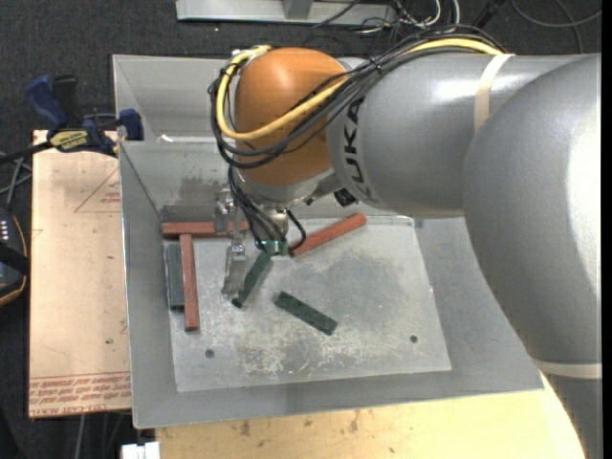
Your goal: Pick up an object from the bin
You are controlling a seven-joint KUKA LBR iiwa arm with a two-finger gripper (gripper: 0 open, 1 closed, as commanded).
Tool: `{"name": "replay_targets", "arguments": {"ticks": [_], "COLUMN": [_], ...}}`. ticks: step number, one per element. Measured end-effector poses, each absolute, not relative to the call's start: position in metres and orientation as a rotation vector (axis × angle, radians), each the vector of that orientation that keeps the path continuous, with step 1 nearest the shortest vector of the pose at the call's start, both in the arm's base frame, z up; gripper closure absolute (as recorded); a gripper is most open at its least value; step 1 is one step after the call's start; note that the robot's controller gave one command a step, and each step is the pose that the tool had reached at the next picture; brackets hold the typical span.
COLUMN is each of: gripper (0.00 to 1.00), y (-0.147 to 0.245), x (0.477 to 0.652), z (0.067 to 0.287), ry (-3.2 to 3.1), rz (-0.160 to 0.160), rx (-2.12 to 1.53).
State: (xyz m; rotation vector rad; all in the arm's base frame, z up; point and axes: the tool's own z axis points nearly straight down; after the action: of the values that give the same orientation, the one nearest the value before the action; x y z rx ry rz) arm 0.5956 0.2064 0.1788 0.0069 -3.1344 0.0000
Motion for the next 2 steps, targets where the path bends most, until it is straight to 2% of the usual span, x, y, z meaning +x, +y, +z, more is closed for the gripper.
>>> {"name": "replay_targets", "arguments": {"ticks": [1, 2], "gripper": [0.0, 0.0], "y": [0.205, 0.192], "x": [0.598, 0.601], "z": [0.184, 0.146], "ry": [-3.142, -3.135], "rz": [-0.002, -0.006], "rx": [0.001, 0.321]}}
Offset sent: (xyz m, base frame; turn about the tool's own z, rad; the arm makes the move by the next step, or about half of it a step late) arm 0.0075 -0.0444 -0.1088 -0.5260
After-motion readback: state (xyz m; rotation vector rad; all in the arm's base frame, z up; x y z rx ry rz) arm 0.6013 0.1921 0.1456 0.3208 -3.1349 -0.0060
